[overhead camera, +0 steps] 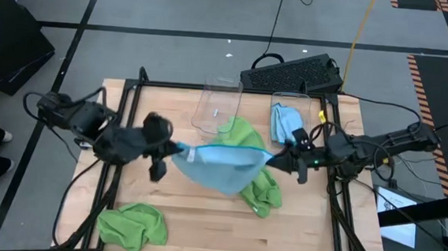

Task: Fold microfiber towels
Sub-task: Fold the blue microfiber towel

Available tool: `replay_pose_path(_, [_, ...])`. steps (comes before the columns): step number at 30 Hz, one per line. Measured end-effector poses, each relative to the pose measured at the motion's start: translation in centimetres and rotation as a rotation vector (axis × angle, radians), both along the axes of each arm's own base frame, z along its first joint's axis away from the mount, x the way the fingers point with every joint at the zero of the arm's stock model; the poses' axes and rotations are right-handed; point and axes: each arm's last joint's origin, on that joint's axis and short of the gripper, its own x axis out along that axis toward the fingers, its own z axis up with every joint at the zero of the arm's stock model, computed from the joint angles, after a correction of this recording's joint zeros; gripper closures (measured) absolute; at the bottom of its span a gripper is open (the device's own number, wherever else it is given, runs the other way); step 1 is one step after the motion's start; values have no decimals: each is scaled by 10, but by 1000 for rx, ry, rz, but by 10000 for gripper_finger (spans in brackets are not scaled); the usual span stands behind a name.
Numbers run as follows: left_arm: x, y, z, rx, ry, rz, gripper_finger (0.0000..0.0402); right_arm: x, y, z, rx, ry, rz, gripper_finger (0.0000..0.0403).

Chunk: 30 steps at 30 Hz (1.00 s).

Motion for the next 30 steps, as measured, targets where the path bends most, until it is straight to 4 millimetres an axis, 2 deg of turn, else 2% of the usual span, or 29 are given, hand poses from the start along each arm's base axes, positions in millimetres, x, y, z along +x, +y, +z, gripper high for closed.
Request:
replay_pose_path(4, [-8, -24, -9, -56, 18, -43, 400, 0, 19, 5, 86, -58, 98, 403])
replay_pose_path(11, [-28, -71, -38, -148, 55, -64, 400, 4, 43, -4, 232, 19, 108, 403])
replay_pose_path(16, [-38, -104, -57, -245, -18, -75, 400, 24, 64, -14, 244, 95, 134, 403])
replay_pose_path(21, [-44, -130, -57, -374, -117, -145, 400, 48, 80, -18, 216, 141, 179, 403])
replay_pose_path(25, [-50, -143, -54, -384, -155, -220, 400, 58, 88, -16, 205, 151, 251, 403])
replay_pose_path(30, [-55, -136, -62, -238, -108, -201, 400, 63, 78, -23, 126, 187, 190, 403])
